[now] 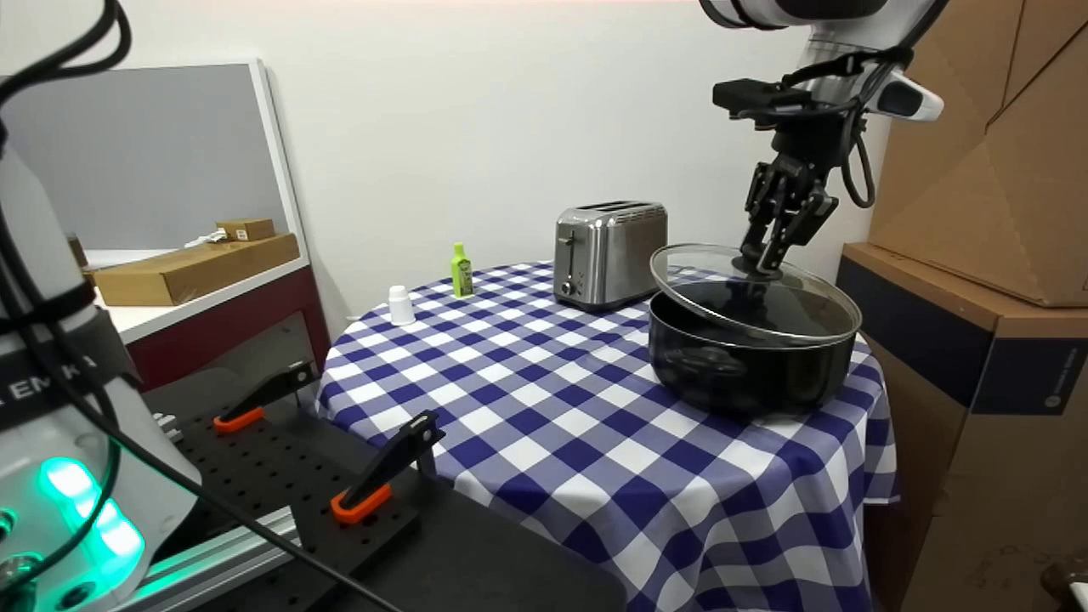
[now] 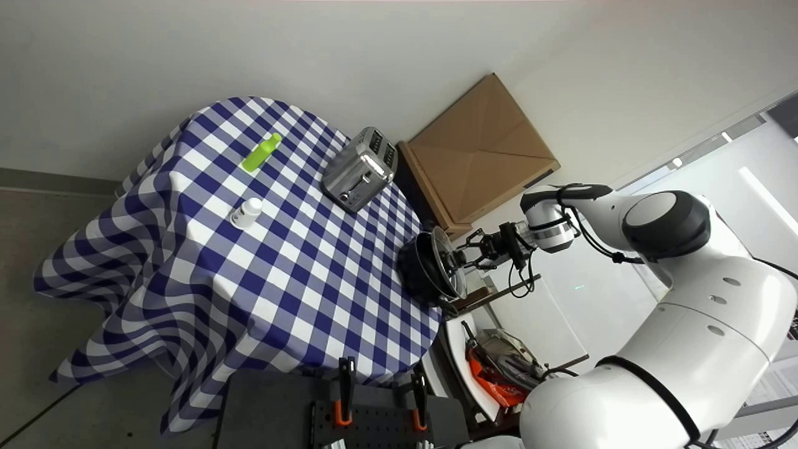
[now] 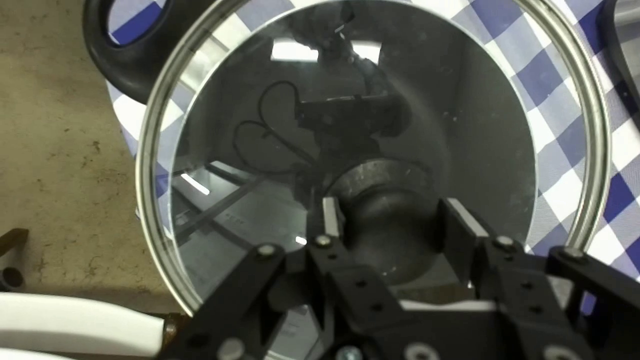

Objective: Put the lid on the pot

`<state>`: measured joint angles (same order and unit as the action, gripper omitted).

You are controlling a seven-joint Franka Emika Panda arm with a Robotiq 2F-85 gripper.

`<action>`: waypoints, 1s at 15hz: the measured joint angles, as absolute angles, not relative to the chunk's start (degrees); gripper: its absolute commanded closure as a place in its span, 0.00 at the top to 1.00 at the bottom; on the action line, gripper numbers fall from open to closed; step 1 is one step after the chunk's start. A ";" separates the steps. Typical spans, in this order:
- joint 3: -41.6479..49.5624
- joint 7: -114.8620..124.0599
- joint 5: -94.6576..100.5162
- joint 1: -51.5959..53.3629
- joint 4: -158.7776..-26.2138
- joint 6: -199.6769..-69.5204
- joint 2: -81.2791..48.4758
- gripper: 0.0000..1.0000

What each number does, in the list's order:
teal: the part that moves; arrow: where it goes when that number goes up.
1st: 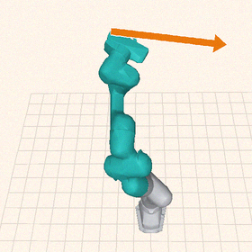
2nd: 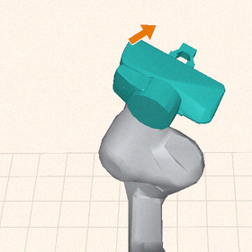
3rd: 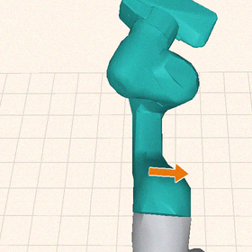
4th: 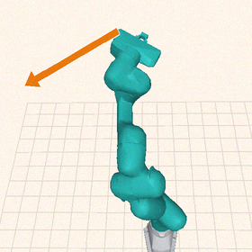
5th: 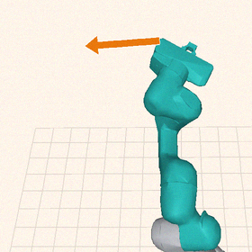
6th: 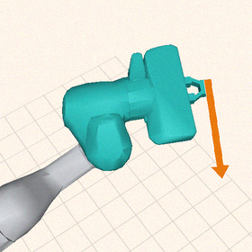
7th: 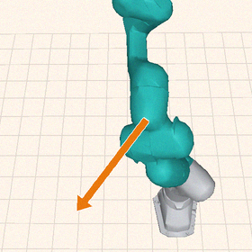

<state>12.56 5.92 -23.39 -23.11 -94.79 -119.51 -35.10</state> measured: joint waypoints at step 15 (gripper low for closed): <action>12.09 7.01 -22.78 -22.72 -92.28 -119.51 -37.09 0.25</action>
